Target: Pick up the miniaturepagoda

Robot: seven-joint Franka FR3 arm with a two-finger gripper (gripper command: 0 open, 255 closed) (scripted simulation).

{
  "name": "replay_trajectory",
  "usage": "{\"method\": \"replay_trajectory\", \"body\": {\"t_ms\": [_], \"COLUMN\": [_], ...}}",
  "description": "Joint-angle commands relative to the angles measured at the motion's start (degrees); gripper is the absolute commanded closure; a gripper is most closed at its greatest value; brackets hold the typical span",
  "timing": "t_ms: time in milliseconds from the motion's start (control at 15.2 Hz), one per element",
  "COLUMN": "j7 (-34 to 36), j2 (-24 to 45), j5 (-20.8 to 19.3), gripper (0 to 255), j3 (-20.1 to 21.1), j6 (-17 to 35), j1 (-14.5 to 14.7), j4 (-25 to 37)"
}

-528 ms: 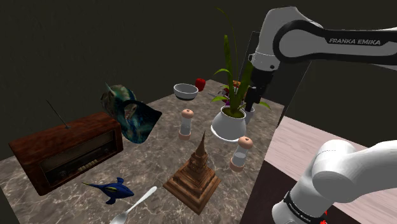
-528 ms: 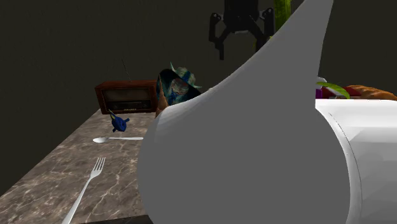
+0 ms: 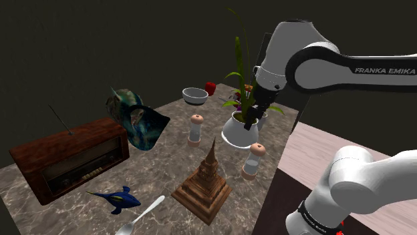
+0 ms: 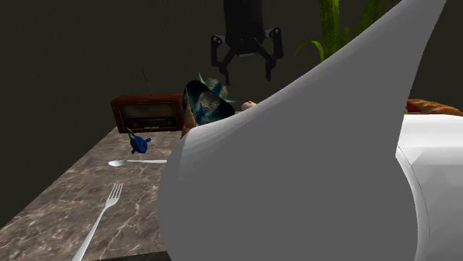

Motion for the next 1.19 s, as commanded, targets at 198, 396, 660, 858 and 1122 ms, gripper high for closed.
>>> {"method": "replay_trajectory", "body": {"t_ms": [198, 396, 660, 858, 1122], "j7": [8.78, 14.34, 22.61, 25.56, 26.86], "j2": [0.95, 2.89, 7.1, 8.94, 10.55], "j5": [2.54, 3.09, 2.19, 1.41, 1.06], "gripper": [0, 0, 0, 0, 0], "j3": [8.35, 13.84, 22.25, 25.38, 26.87], "j6": [10.33, 16.6, 24.88, 28.05, 31.56], "j1": [2.49, 3.18, 2.16, 1.14, 0.46], "j4": [-3.88, -5.15, -5.24, -5.42, -7.37]}}
